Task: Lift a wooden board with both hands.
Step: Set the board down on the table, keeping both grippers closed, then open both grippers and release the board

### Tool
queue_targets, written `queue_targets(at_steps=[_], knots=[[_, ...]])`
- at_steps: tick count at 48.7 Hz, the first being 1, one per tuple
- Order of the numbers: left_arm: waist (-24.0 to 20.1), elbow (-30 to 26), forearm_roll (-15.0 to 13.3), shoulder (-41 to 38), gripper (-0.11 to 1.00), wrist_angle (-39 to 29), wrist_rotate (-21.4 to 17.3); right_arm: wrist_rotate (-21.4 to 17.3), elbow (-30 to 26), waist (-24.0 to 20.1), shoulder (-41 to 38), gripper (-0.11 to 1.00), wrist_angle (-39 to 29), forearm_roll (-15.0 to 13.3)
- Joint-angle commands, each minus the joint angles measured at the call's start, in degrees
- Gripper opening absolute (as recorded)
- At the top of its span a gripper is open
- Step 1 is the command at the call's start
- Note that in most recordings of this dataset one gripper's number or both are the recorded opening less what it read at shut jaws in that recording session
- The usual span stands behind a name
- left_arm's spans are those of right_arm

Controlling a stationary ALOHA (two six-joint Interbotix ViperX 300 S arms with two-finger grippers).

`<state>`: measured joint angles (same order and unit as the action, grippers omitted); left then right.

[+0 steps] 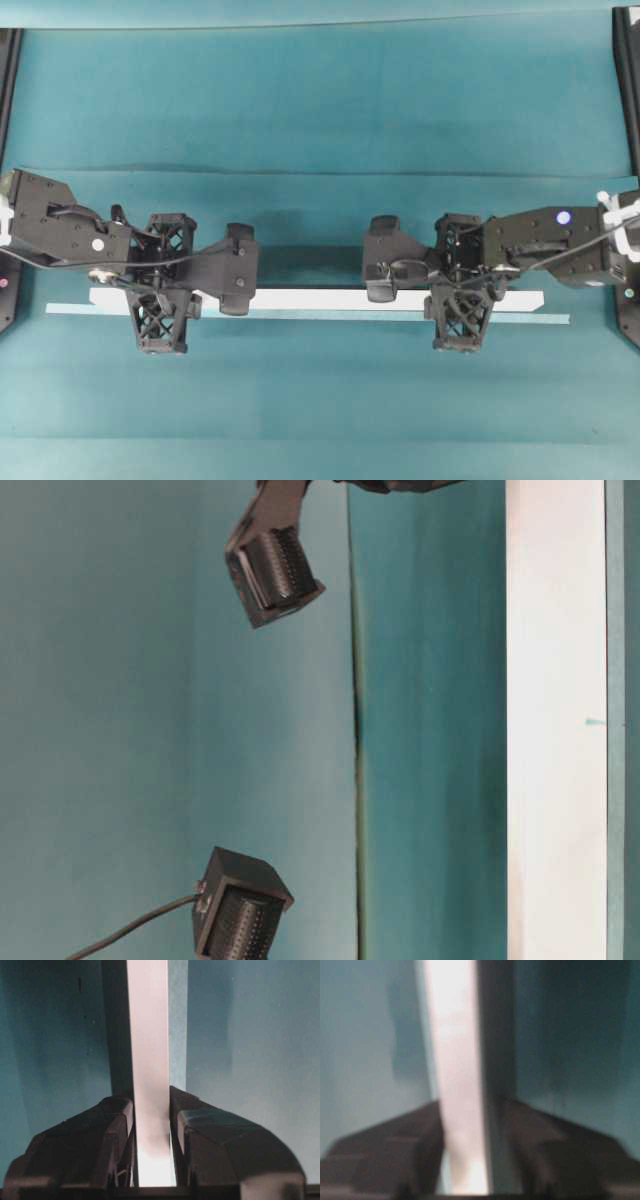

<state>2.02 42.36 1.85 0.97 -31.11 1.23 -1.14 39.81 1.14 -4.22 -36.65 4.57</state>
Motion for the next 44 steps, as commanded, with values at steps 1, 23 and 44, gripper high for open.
queue_targets(at_steps=[1, 23, 44], knots=[[0.09, -0.53, 0.00, 0.97, 0.17, 0.26, -0.18, -0.18, -0.26, -0.09, -0.26, 0.70, 0.00, -0.09], [0.35, -0.09, 0.00, 1.93, 0.77, -1.85, -0.44, -0.70, -1.05, -0.09, -0.53, 0.78, 0.44, 0.26], [0.35, -0.09, 0.00, 6.06, 1.00, -4.31, -0.53, -0.88, -1.05, -0.09, 1.93, 0.90, 2.55, 0.26]])
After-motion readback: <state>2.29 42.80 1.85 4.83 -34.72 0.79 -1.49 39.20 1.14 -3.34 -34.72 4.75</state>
